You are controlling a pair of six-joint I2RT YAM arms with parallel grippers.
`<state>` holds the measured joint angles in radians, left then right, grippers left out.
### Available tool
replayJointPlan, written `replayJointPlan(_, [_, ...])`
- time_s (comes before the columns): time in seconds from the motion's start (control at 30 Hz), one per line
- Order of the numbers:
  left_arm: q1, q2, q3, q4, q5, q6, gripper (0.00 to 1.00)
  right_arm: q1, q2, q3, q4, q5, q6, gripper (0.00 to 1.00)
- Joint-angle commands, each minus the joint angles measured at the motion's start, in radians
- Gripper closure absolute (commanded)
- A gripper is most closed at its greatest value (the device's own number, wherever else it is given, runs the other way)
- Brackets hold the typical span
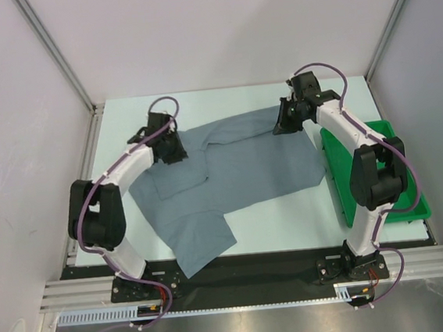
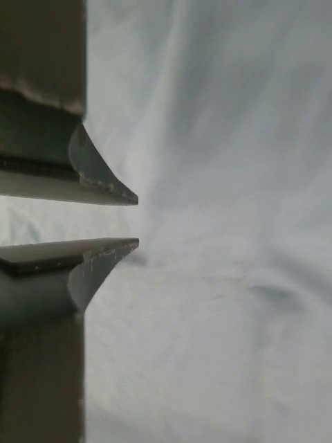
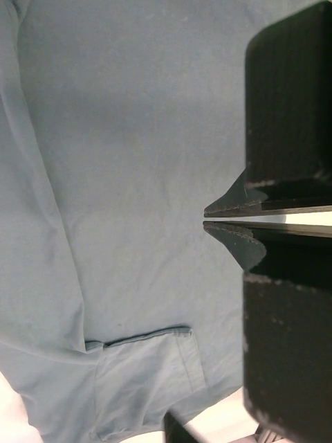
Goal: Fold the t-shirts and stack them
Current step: Fold the tshirt
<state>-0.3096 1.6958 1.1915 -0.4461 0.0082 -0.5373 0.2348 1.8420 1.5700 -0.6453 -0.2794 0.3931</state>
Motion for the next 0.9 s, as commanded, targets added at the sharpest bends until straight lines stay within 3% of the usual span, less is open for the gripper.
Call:
replayJointPlan(0.0, [0.104,-0.01,0.106,0.01,0.011,0.028,0.71,0.011,0.026,0.076,0.007,-0.007,0.0,0.89])
replayJointPlan(0.23, [0.247,0.152,0.258,0.044,0.062,-0.004,0.81,0.031,0.178,0.252,-0.019,0.077,-0.014,0.88])
replayJointPlan(0.37, [0.343,0.266,0.338,0.075,0.111,-0.055,0.92,0.029,0.282,0.387,-0.053,0.123,-0.011,0.9])
replayJointPlan(0.63, [0.415,0.473,0.536,0.086,0.15,-0.107,0.92,0.027,0.47,0.651,-0.149,0.135,-0.01,0.94])
replayJointPlan(0.87, [0.449,0.476,0.485,0.07,0.116,-0.116,0.92,0.021,0.52,0.699,-0.165,0.151,-0.023,0.93])
